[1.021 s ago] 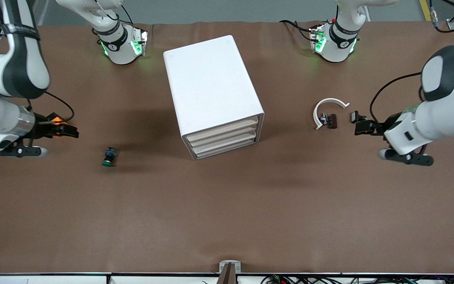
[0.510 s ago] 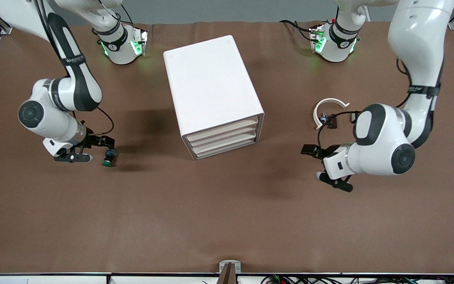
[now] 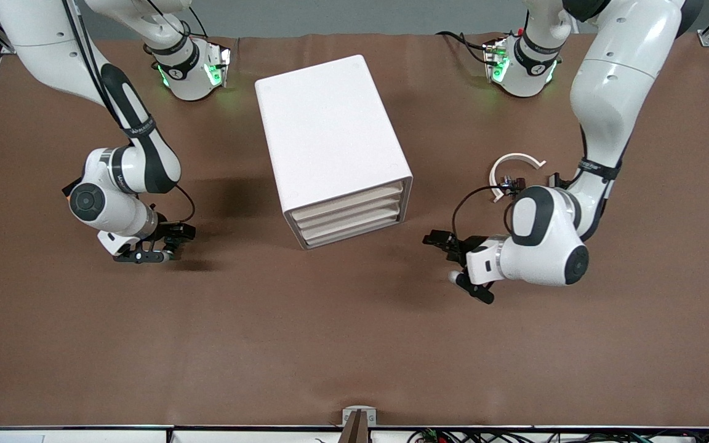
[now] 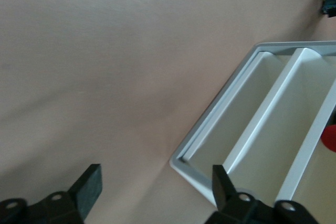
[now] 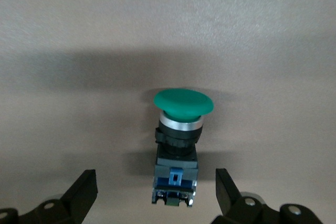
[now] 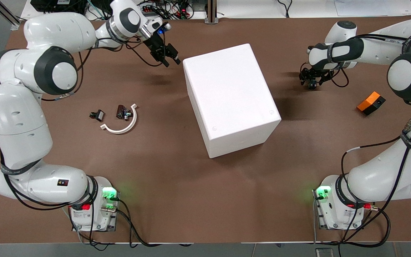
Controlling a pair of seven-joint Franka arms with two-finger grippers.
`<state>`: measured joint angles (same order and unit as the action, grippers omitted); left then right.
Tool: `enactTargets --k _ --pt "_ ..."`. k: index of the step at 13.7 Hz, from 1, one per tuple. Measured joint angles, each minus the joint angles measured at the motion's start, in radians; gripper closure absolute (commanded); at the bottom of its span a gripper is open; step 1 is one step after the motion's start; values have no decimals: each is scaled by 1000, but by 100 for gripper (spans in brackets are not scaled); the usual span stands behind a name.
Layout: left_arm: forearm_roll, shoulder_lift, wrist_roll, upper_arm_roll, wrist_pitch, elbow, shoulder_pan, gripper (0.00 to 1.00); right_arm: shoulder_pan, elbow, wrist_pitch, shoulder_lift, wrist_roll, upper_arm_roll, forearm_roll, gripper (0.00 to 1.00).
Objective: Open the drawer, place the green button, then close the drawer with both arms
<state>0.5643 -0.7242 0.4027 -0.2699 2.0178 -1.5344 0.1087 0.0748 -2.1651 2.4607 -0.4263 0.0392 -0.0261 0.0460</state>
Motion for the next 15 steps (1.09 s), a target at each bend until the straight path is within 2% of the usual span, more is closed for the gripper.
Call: enactTargets --k 1,2,3,5,6,7,12,15 --pt "30 -9 16 0 1 1 5 19 0 0 -2 -5 0 0 0 15" --pt "67 -19 49 0 2 1 5 22 0 0 -7 -8 -1 0 0 39" --pt "109 -29 94 0 2 1 4 26 0 0 -15 -9 -1 0 0 58" --pt "184 -50 191 0 2 1 1 31 0 0 -33 -11 -1 0 0 86" --pt "211 -58 231 0 2 2 2 32 0 0 -38 -11 -1 -1 0 94" --pt "236 -64 260 0 0 2 2 32 0 0 -39 -11 -2 0 0 100" --pt "431 -95 385 -17 -72 1 2 33 2 5 -40 -11 -2 1 0 100" --pt "458 -132 451 -17 -107 2 -12 31 22 47 -49 -8 -2 4 0 100"
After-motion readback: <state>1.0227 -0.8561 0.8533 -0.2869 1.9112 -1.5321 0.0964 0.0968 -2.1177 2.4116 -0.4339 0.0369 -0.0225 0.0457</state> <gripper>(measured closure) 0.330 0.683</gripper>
